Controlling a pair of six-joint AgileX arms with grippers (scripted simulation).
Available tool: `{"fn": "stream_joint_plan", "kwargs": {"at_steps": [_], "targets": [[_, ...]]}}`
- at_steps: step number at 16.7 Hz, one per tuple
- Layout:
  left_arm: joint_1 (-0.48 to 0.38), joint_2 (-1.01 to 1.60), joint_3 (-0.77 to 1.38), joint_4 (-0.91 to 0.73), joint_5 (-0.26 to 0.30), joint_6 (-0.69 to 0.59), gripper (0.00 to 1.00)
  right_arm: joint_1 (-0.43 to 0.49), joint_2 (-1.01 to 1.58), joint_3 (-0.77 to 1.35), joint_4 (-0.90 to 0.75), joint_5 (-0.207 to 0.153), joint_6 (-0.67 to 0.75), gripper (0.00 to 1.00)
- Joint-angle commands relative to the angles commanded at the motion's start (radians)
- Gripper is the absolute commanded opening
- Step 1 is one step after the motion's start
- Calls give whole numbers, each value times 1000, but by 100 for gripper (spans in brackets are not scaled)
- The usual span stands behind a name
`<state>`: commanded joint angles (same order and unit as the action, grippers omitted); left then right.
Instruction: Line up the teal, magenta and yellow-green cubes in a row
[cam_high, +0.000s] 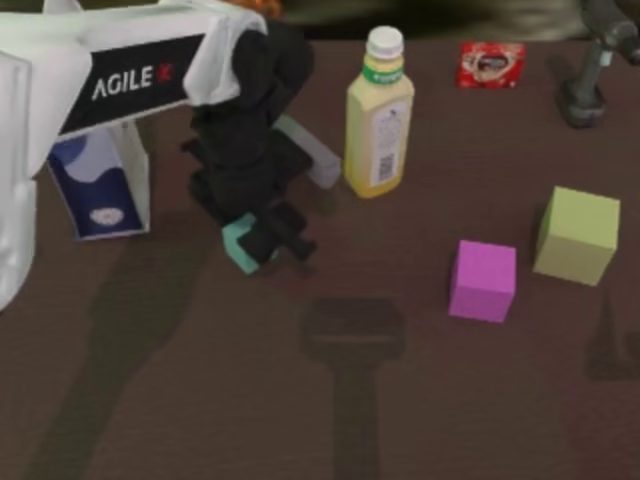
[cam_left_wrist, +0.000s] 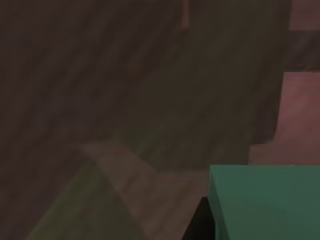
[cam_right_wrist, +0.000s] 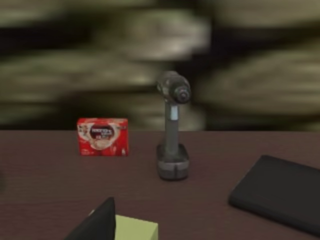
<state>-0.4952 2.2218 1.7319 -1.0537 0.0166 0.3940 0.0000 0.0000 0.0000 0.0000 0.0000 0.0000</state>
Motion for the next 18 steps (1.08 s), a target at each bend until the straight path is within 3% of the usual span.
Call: {"fn": "stream_joint_plan", "kwargs": {"at_steps": [3, 9, 12, 18], "targets": [[4, -30, 54, -82, 0, 2, 0, 0, 0, 0, 0, 0, 0, 100], [-17, -22, 74, -95, -1, 12, 0, 0, 0, 0, 0, 0, 0, 100], [-108, 20, 160, -138, 0, 55, 0, 0, 0, 0, 0, 0, 0, 100], [-388, 128, 389, -261, 2, 192, 0, 0, 0, 0, 0, 0, 0, 100]]}}
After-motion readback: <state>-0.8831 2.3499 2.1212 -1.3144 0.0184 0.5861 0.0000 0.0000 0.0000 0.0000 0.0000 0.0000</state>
